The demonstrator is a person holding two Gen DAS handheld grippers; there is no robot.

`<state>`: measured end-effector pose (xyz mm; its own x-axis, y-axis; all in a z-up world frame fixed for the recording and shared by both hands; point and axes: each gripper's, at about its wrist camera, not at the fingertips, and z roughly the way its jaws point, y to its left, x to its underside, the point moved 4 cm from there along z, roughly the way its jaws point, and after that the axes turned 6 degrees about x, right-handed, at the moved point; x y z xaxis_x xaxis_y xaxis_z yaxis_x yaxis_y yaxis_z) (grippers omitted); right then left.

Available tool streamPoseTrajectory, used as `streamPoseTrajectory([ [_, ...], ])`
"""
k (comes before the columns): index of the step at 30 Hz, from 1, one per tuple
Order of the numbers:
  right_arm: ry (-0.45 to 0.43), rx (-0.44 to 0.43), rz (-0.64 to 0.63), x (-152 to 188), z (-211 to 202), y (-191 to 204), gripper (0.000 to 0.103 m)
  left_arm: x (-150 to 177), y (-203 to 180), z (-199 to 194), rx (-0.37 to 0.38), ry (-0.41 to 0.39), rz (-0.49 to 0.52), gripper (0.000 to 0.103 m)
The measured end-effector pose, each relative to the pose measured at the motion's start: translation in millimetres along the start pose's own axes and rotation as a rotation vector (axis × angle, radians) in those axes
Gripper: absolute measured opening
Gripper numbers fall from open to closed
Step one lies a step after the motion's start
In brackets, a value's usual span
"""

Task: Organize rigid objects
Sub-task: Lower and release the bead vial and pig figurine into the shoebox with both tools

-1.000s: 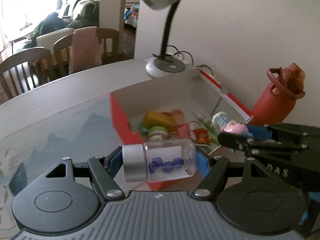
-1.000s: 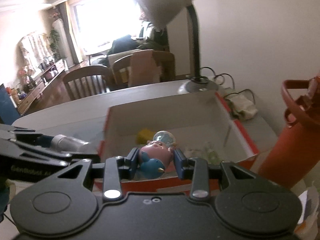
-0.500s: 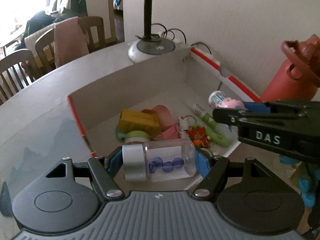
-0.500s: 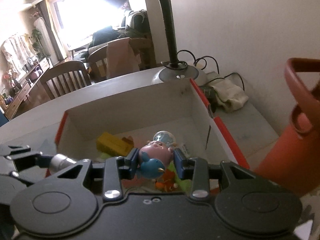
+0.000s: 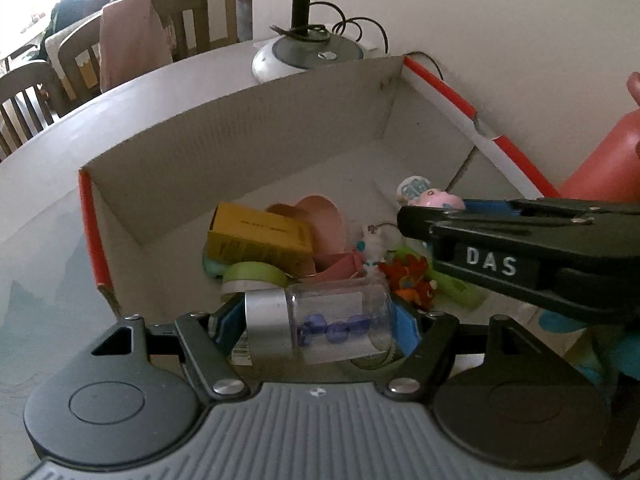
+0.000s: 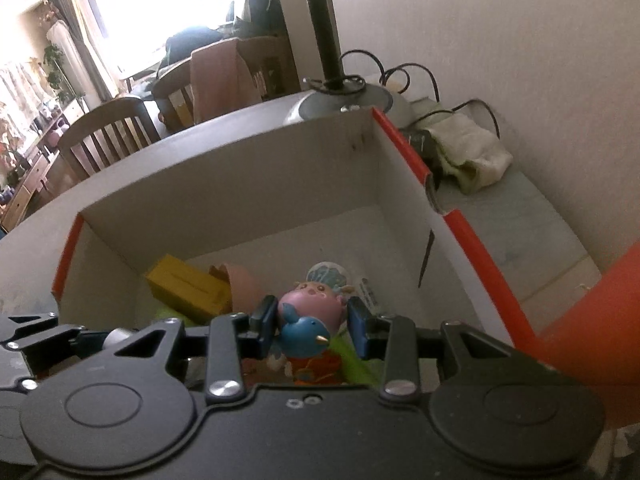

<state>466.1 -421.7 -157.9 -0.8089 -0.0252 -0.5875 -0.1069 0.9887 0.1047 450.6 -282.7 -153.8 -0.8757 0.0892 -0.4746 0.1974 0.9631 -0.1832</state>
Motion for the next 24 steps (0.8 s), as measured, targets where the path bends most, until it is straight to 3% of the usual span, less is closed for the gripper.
streamPoseTrajectory([
  [11,0.053,0.001,0.005,7,14,-1,0.038,-1,1,11,0.001,0.012,-0.003,0.074],
  [24,0.045,-0.002,-0.006,9,-2,3,0.043,7,-3,8,0.011,0.014,0.009,0.074],
])
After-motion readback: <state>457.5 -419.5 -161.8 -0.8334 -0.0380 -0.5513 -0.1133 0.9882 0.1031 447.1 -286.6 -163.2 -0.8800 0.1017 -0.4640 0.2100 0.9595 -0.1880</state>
